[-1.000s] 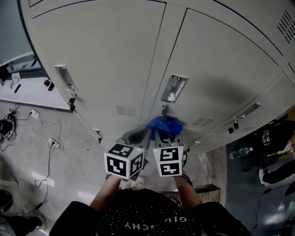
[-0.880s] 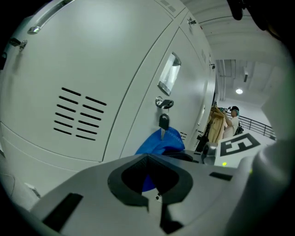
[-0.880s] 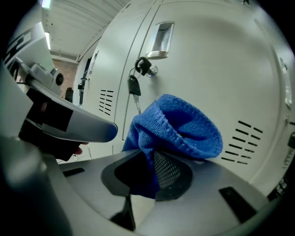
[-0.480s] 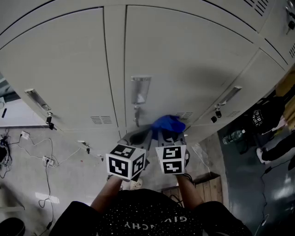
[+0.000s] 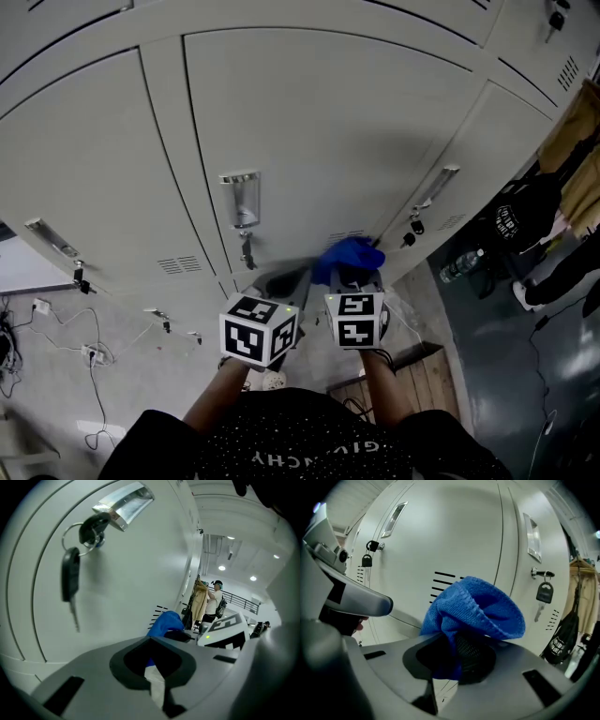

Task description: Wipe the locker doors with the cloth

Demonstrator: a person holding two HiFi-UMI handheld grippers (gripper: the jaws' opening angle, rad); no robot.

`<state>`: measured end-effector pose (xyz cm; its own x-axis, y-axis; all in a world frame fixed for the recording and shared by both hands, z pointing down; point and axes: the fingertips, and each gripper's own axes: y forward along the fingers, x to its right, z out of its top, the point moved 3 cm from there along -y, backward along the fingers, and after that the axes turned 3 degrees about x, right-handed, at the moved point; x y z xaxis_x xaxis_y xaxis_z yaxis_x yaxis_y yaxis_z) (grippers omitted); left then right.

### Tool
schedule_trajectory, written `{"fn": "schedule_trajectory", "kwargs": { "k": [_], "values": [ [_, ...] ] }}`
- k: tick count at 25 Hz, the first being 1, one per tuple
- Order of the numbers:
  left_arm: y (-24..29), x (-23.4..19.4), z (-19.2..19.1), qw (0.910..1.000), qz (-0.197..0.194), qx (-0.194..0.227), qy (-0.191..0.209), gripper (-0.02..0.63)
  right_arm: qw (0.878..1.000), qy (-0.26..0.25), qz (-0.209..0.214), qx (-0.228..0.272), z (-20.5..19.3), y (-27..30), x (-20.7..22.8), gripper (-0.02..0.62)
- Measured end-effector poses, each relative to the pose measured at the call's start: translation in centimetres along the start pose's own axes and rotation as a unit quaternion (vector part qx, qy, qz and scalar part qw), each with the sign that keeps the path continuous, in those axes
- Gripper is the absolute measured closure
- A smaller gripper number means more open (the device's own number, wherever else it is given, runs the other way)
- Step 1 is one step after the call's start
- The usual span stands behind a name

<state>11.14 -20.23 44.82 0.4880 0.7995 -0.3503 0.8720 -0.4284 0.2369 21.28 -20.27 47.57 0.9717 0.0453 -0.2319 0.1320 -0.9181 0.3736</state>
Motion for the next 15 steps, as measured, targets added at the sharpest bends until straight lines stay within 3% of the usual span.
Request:
{"fn": "schedule_trajectory", "kwargs": {
  "k": [9, 15],
  "values": [
    [0.7, 0.8, -0.5, 0.9999, -0.011, -0.011, 0.006, 0.595, 0.999, 0.010, -0.045, -0.023, -1.8, 0.4, 3.2, 0.531],
    [0.1, 0.7, -0.9, 0.9999, -0.001, -0.012, 0.005, 0.595, 0.998, 0.011, -0.048, -0.024, -2.0, 0.5, 3.6, 0.531]
  ]
}}
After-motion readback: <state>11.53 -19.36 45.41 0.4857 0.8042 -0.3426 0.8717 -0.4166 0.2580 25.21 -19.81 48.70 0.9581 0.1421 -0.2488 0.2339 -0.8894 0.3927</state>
